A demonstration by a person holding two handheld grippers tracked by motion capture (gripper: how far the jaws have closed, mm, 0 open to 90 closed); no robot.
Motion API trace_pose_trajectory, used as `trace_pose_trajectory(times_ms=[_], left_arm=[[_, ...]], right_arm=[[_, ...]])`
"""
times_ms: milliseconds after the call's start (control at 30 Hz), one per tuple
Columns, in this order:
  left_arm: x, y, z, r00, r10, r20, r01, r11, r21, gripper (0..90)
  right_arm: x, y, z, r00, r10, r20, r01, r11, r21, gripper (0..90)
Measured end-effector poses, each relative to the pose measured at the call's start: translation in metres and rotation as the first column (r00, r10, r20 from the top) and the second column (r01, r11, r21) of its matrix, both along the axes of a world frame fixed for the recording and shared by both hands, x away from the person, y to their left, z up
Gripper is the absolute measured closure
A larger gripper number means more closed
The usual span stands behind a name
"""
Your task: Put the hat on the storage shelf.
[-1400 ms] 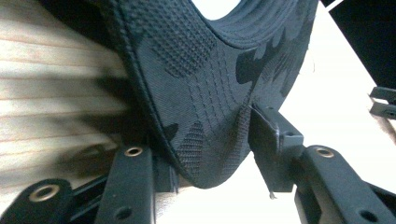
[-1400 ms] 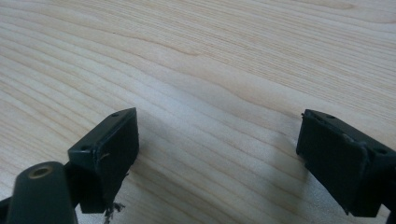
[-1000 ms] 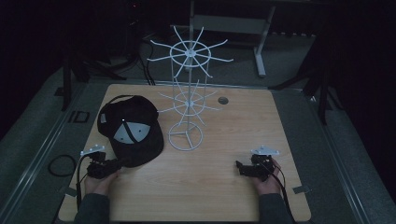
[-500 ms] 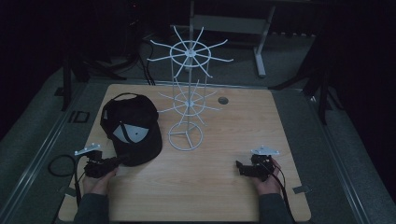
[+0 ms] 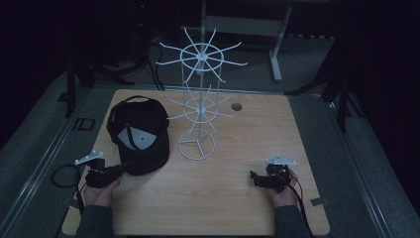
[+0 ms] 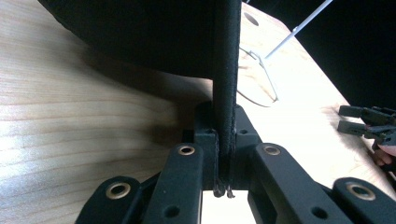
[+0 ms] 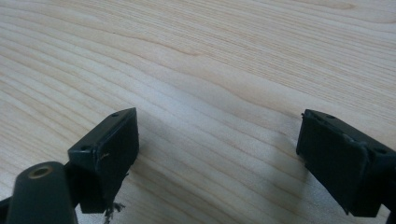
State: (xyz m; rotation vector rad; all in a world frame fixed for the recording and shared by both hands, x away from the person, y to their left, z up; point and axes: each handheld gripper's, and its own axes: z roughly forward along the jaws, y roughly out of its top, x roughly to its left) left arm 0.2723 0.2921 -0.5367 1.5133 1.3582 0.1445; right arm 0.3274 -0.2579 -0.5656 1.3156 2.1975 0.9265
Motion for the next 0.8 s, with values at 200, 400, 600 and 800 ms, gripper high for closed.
trace_pose_trajectory(times_ms=[200,400,600,800], left_arm=[[-0.001,0.0,0.011,0.9998,0.004,0.021,-0.004,0.9999,0.015,86.1],[0.0,0.002,0.023,0.999,0.015,0.042,-0.016,0.9994,0.03,86.0],[0.0,0.003,0.029,0.9981,0.031,0.053,-0.033,0.9988,0.037,86.0],[0.0,0.005,0.035,0.9967,0.046,0.068,-0.048,0.9983,0.034,86.0]], right_arm=[[0.0,0.0,0.0,1.0,0.0,-0.001,0.0,1.0,0.0,12.7],[0.0,0.0,0.0,1.0,-0.001,-0.001,0.001,1.0,0.0,12.7],[0.0,0.0,0.0,1.0,0.0,-0.001,0.0,1.0,0.0,12.7],[0.0,0.0,0.0,1.0,-0.001,-0.001,0.001,1.0,0.0,12.7]])
